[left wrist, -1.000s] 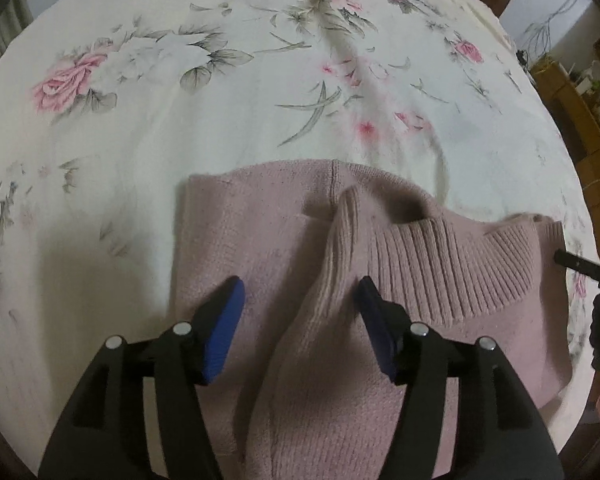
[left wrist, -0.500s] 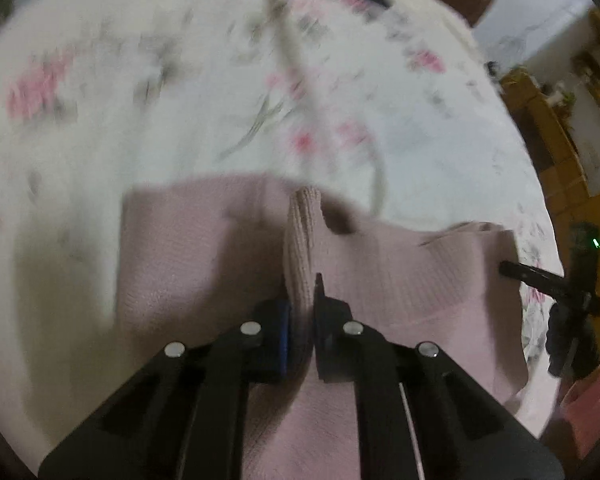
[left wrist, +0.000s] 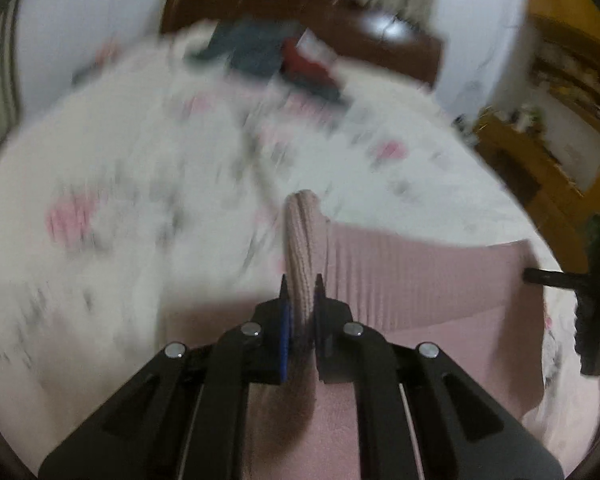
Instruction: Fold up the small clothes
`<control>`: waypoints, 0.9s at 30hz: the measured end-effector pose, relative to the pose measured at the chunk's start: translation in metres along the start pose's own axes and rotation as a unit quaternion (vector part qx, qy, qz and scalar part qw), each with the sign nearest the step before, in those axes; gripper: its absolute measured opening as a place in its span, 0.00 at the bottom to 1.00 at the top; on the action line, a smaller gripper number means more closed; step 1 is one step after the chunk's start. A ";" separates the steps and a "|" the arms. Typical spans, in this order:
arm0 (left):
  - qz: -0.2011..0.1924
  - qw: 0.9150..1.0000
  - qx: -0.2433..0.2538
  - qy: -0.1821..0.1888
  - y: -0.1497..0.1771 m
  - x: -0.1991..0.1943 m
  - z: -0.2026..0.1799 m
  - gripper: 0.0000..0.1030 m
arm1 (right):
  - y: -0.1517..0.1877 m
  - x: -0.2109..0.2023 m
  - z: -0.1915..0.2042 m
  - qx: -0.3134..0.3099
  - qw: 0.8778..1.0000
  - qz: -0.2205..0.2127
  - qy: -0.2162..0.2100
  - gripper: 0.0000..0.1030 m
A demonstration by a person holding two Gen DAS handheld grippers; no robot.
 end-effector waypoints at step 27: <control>0.080 0.994 0.079 -0.017 0.060 0.015 -0.061 0.46 | 0.071 0.016 0.029 -0.068 0.993 0.066 0.066 0.31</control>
Point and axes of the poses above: each gripper's, at about its wrist camera, not at the fingertips, and x roughly the way its jaws point, z to its left, y to its underside, the point moved 6 cm from there along x, roughly the way its jaws point, and after that the axes turned 11 degrees about -z, right-handed, at the moved point
